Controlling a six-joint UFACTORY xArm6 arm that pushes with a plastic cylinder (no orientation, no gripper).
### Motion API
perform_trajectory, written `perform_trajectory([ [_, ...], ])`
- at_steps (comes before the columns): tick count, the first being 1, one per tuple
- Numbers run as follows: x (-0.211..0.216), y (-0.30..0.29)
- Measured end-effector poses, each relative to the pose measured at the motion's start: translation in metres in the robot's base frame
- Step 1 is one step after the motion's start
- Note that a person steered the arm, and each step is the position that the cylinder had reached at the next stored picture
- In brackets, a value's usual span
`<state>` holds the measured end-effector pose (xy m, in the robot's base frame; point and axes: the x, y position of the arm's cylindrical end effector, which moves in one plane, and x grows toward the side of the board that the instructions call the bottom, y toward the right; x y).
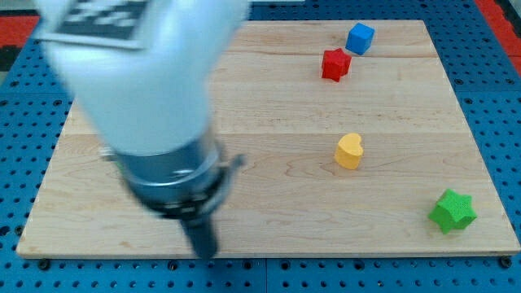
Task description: Move the blue triangle bottom right to the green circle
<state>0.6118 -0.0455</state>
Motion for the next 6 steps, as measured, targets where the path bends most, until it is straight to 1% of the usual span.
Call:
perform_trajectory([
  [1,-0.027,0.027],
  [2,-0.018,-0.044],
  [3,-0.019,-0.068],
  [4,-0.033,0.002],
  [5,-0.041,-0.014],
  [6,-0.04,-0.085],
])
